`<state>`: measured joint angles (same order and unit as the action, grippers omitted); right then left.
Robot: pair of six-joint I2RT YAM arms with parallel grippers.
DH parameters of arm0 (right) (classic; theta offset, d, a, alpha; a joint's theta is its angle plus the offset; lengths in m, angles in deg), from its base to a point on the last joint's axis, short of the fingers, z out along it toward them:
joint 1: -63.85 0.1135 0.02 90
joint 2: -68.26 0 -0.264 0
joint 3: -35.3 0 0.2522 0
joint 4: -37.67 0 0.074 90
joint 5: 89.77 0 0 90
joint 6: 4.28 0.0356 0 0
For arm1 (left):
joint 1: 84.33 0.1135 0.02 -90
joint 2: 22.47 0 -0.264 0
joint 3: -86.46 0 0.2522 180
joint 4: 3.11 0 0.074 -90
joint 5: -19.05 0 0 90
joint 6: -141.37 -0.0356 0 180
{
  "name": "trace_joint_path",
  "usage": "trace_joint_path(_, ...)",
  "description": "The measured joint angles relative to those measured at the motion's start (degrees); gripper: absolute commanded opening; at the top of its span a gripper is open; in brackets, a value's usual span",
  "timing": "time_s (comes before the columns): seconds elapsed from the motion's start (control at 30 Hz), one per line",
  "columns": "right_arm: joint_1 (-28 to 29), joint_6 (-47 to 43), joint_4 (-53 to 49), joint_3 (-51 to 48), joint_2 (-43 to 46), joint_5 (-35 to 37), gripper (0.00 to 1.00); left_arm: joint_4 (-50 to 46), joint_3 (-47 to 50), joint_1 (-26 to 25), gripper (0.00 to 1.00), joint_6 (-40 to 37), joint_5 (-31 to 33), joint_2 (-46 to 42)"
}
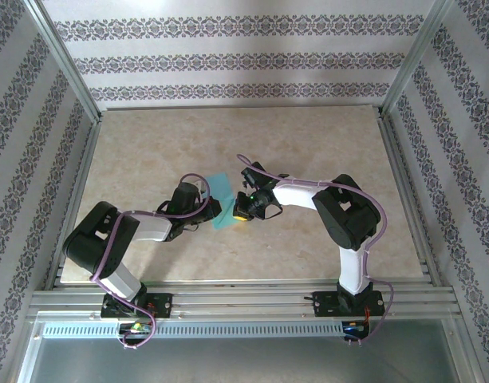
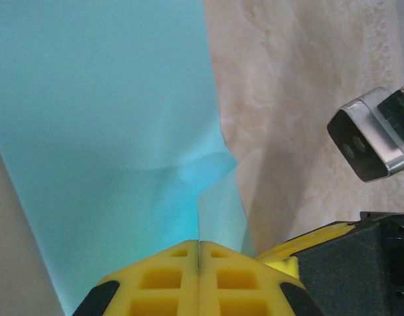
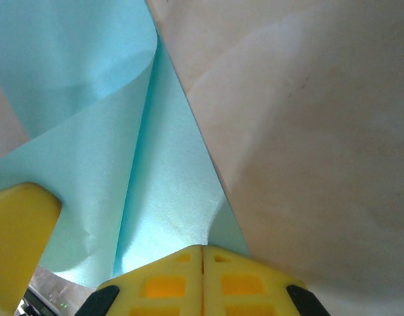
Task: Fold a paper plane with a square sheet of paper (pick it up from the middle)
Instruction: Fold the triangle a second time at the center of the table.
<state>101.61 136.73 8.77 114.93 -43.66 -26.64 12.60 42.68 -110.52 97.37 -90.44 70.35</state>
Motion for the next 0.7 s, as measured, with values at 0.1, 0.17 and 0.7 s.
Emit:
trace_joint_path(0.1, 0.0, 0.0, -0.11, 0.04, 0.0, 0.0, 0.09, -0.37, -0.02, 0.35, 0.06, -0.72, 0.0, 0.24)
trace_joint_path(0.17, 0.0, 0.0, -0.11, 0.04, 0.0, 0.0, 0.09, -0.44, 0.0, 0.57, 0.08, -1.11, 0.0, 0.24)
trace_joint_path(0.7, 0.0, -0.24, -0.5, 0.15, 0.0, 0.0, 0.09, -1.57, -0.39, 0.87, 0.06, -5.29, 0.09, 0.48)
